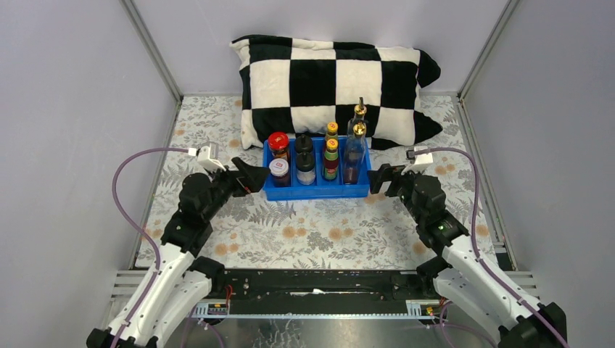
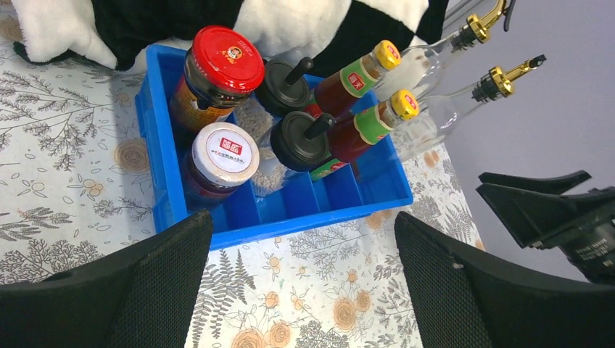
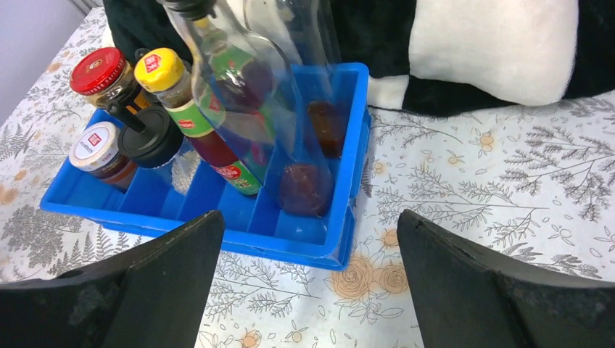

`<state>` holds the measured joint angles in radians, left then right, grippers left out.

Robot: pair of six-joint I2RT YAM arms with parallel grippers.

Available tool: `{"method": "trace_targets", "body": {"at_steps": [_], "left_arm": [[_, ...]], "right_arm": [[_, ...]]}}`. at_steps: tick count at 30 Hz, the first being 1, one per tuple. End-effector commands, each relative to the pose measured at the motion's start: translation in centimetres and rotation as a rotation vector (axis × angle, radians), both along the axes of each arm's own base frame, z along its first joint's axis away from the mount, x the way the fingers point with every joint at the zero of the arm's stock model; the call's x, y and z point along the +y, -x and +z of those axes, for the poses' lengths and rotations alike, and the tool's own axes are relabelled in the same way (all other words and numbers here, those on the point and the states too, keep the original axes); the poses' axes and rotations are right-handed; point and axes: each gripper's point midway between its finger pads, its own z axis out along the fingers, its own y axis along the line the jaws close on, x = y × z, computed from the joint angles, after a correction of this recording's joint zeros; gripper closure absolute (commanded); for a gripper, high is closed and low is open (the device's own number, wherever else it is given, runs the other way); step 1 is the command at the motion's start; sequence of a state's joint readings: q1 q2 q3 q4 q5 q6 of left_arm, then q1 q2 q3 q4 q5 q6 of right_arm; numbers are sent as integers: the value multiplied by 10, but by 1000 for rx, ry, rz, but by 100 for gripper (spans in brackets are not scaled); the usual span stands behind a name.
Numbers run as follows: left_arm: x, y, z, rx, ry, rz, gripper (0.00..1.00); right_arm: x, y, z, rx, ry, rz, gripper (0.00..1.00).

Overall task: Organize the condiment bottles
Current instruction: Reset both arms

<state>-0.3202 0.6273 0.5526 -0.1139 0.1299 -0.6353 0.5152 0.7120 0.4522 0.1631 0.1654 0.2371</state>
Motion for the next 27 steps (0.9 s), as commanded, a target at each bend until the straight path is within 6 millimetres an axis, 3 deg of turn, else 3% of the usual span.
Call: {"method": "trace_targets", "body": {"at_steps": [1, 9, 17, 27], "left_arm": [[-4, 4, 22, -76, 29, -23, 1], [-4, 12, 23, -119, 67, -35, 1], [-1, 22, 39, -157, 68, -42, 1], [-2, 23, 38, -155, 70, -45, 1]], "right_arm": [[17, -2, 14, -12, -84, 114, 1], [27, 12, 24, -5, -87, 204, 0], [37, 22, 33, -30, -135, 275, 0], [34, 22, 32, -51, -145, 262, 0]]}}
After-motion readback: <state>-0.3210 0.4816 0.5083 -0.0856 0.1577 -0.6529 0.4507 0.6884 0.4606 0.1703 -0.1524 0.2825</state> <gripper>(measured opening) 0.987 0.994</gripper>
